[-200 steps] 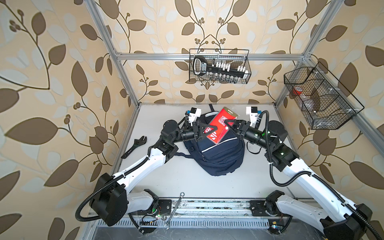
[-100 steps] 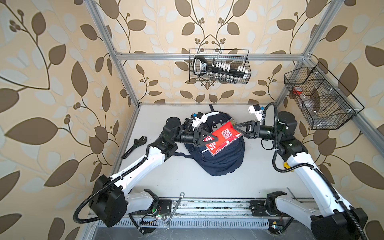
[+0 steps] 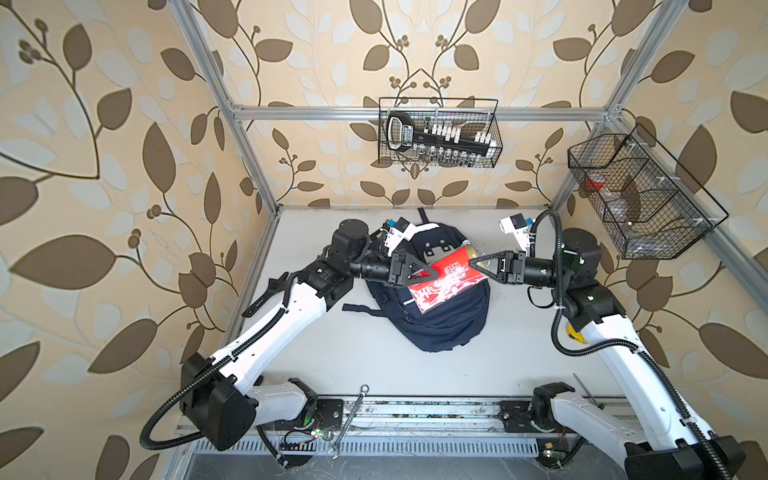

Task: Pack the student bag
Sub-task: 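Grasp the red packet with the right gripper while the left holds it, then open the left gripper toward the pocket while the right pulls the packet away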

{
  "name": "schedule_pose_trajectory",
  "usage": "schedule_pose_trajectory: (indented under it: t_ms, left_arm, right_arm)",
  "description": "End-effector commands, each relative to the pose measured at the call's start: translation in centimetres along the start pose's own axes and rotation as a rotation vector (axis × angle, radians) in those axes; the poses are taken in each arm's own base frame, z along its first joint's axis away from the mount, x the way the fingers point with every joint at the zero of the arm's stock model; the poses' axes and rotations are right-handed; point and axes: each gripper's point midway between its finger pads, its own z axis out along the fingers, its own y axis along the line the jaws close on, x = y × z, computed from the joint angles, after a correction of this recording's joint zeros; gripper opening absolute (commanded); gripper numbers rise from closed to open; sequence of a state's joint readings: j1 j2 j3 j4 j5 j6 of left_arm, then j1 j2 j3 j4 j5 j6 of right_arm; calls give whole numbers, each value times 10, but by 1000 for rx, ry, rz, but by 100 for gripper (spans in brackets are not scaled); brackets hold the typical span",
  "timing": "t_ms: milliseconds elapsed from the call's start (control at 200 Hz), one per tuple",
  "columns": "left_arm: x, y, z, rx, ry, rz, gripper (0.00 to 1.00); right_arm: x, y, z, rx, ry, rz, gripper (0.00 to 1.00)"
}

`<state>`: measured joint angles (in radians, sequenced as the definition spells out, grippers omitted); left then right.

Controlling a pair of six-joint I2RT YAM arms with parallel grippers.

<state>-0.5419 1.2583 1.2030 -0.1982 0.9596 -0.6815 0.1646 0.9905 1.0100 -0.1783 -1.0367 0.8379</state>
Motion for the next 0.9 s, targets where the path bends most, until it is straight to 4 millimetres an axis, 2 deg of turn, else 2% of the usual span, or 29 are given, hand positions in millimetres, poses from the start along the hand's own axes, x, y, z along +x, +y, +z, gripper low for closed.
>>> schedule_pose_trajectory:
  t_ms: [0, 105, 260, 375, 505, 525, 565, 640, 705, 725, 855, 895]
  left_arm:
    - [-1, 62, -22, -405, -35, 46, 72]
    - [0, 94, -36, -590, -50, 53, 71]
    - [18, 120, -32, -806, 30, 193, 69]
    - [37, 129, -7, -880, 130, 306, 65]
    - [45, 132, 21, -896, 161, 360, 69]
    - [50, 141, 29, -911, 193, 351, 70]
    - [53, 146, 37, -919, 222, 342, 71]
    - [55, 149, 53, -906, 264, 313, 73]
    - [58, 147, 69, -857, 292, 325, 94]
    - [59, 148, 72, -852, 295, 336, 98]
    - [59, 154, 88, -856, 320, 379, 88]
    - [58, 163, 89, -896, 326, 384, 88]
  right_arm:
    - [-17, -33, -11, 221, -95, 14, 0]
    - [-24, -75, -29, 451, -155, 80, 0]
    - [-28, -111, -68, 706, -272, 142, 0]
    - [-22, -132, -103, 853, -348, 205, 0]
    - [-6, -152, -136, 948, -404, 281, 0]
    - [-3, -155, -140, 961, -409, 292, 0]
    - [3, -160, -148, 982, -419, 311, 0]
    - [12, -165, -157, 990, -428, 337, 0]
    - [19, -167, -159, 980, -426, 349, 0]
    - [20, -168, -159, 981, -424, 350, 0]
    - [27, -170, -158, 983, -403, 355, 0]
    - [28, -169, -157, 974, -399, 355, 0]
